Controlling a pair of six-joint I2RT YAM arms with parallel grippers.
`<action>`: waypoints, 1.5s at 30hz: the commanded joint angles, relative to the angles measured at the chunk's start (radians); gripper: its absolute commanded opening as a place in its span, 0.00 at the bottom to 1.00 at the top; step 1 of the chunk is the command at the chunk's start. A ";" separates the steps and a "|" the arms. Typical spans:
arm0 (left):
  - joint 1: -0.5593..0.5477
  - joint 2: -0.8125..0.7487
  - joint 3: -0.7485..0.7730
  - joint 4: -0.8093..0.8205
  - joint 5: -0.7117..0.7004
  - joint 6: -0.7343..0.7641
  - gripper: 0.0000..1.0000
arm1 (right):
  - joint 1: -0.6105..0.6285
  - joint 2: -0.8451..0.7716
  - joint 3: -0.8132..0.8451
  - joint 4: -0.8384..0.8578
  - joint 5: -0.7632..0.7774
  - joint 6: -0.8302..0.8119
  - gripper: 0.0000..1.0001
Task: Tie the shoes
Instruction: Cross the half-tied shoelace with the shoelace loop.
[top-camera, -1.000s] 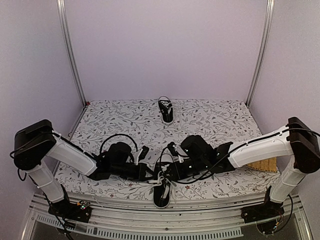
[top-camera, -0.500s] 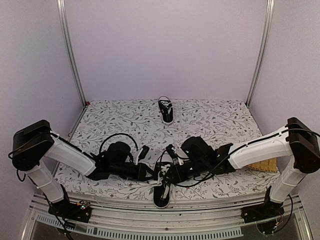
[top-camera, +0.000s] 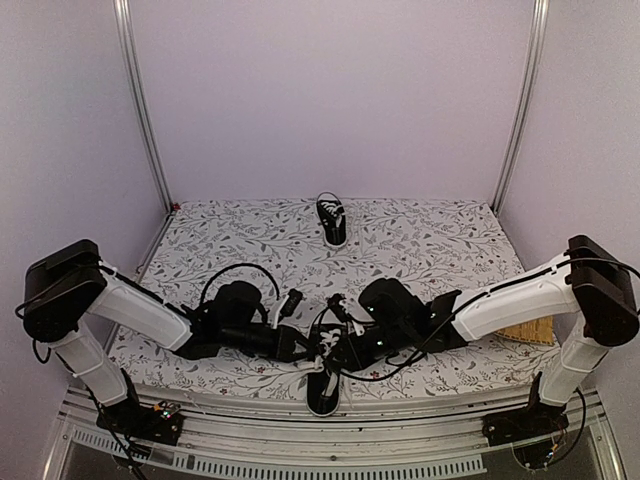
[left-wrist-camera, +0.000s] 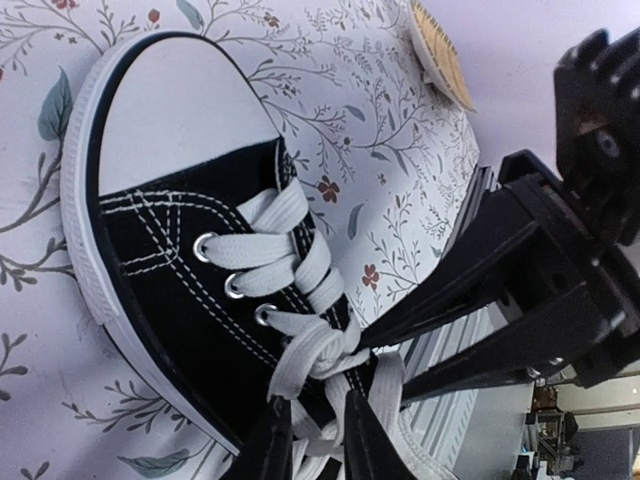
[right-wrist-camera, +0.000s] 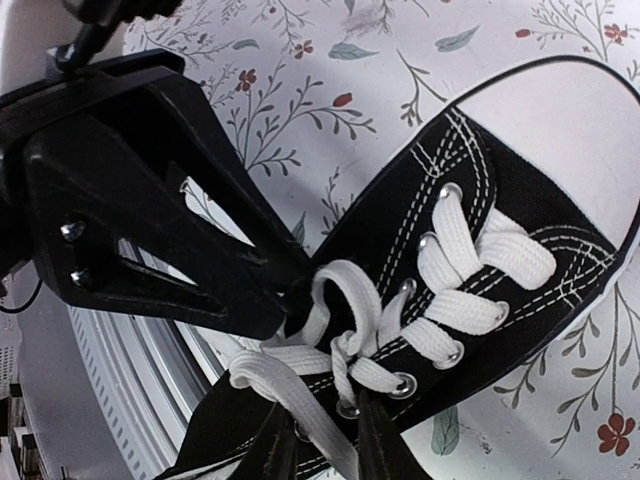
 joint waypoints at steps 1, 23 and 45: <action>-0.013 0.019 0.023 0.028 0.008 0.028 0.19 | 0.019 0.030 0.021 -0.019 0.053 -0.017 0.16; -0.074 0.046 0.168 -0.310 -0.243 0.117 0.23 | 0.022 -0.042 0.009 -0.033 0.084 0.002 0.02; -0.097 -0.103 0.092 -0.199 -0.217 0.064 0.00 | 0.021 -0.083 0.069 -0.069 0.091 0.025 0.02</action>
